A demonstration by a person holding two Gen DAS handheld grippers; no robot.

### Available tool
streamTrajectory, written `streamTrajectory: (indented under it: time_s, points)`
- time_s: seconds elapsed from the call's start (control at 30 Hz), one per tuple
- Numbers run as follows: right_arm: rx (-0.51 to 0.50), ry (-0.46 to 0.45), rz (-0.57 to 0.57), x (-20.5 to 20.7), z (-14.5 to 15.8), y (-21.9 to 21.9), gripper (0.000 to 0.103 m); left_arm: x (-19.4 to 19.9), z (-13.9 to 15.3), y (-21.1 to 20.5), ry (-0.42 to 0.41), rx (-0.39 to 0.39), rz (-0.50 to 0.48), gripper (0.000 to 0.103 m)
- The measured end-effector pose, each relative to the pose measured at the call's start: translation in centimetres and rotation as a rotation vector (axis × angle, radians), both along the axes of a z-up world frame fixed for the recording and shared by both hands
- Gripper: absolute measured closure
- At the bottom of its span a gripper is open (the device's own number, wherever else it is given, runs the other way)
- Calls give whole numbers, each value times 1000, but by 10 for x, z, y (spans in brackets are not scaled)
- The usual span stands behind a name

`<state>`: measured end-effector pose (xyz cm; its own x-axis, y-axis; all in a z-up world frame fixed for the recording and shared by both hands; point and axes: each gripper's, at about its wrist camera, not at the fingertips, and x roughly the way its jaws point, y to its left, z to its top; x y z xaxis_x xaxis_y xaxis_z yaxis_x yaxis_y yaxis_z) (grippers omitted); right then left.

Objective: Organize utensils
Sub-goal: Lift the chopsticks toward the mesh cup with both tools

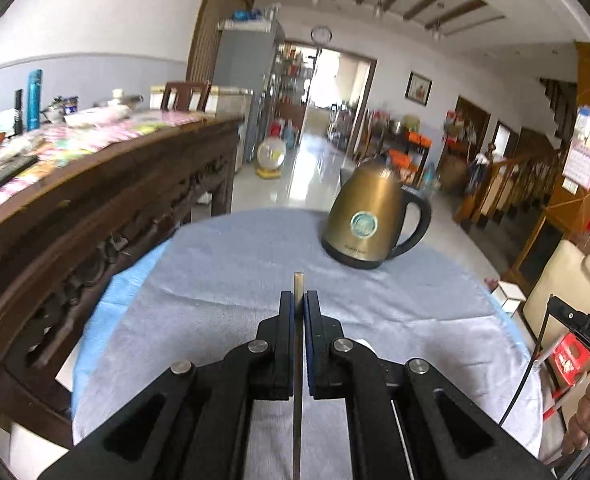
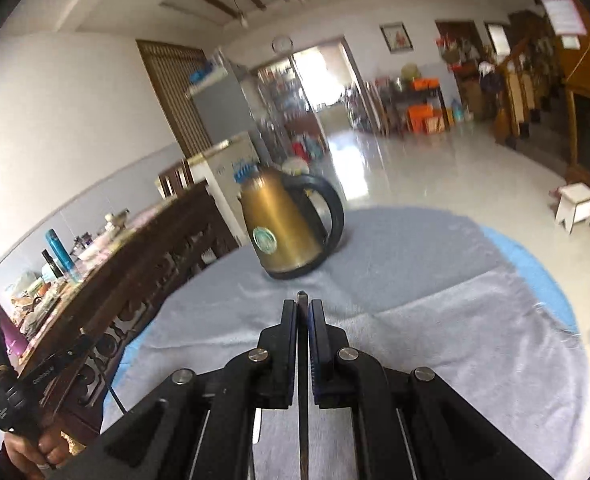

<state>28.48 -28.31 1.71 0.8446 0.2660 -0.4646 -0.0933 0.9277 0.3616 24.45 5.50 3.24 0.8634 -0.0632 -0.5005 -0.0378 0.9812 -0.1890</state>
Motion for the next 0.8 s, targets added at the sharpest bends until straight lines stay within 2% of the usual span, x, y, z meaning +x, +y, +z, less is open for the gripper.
streamTrajectory:
  time_s: [0.2, 0.4, 0.8]
  points:
    - [-7, -107, -46, -66, 28, -2, 97, -46, 8, 0, -52, -25, 9, 99]
    - [-58, -211, -58, -119, 50, 7, 97, -82, 22, -6, -103, -44, -7, 99]
    - [-3, -306, -39, -179, 73, 14, 97, -139, 63, -26, -200, -66, -83, 99]
